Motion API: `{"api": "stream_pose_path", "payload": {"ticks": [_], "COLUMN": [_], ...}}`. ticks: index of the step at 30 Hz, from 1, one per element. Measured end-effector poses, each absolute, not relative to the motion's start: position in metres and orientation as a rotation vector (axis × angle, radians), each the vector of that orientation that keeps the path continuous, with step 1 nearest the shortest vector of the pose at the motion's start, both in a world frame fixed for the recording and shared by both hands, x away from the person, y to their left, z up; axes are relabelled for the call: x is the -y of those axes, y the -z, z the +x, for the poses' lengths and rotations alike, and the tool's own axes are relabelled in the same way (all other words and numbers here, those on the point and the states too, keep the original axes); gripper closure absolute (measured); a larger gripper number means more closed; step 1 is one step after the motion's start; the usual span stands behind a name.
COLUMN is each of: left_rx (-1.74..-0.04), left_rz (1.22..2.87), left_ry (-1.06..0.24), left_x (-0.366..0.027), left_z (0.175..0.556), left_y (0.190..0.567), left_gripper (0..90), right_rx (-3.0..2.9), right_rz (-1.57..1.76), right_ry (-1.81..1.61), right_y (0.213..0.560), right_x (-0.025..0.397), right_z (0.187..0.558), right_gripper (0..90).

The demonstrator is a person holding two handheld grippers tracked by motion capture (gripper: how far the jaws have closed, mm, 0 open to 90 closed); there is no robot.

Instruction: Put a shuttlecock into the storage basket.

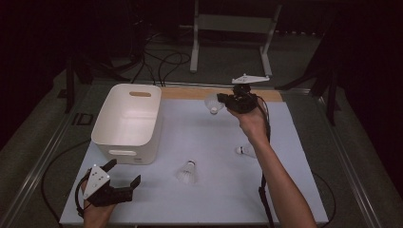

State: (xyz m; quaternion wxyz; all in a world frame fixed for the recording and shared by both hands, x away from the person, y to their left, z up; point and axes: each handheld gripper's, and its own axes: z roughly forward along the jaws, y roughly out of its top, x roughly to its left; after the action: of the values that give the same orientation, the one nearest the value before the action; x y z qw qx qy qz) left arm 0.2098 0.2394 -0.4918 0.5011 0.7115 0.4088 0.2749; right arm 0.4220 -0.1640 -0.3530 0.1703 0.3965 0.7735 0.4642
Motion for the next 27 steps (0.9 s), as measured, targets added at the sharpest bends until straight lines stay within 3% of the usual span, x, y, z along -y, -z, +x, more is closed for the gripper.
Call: {"api": "stream_pose_path", "payload": {"ticks": [27], "left_rx": [-0.988], "left_rz": [1.72], "left_ry": [-0.663], "left_x": [-0.239], "left_z": [0.21], "left_y": [0.492], "left_gripper": [0.0], "right_rx": [-2.194], "right_rz": [1.084], "right_ry": [-1.338], "right_y": [0.342], "right_x": [0.151], "right_z": [0.422], "right_gripper": [89.4]}}
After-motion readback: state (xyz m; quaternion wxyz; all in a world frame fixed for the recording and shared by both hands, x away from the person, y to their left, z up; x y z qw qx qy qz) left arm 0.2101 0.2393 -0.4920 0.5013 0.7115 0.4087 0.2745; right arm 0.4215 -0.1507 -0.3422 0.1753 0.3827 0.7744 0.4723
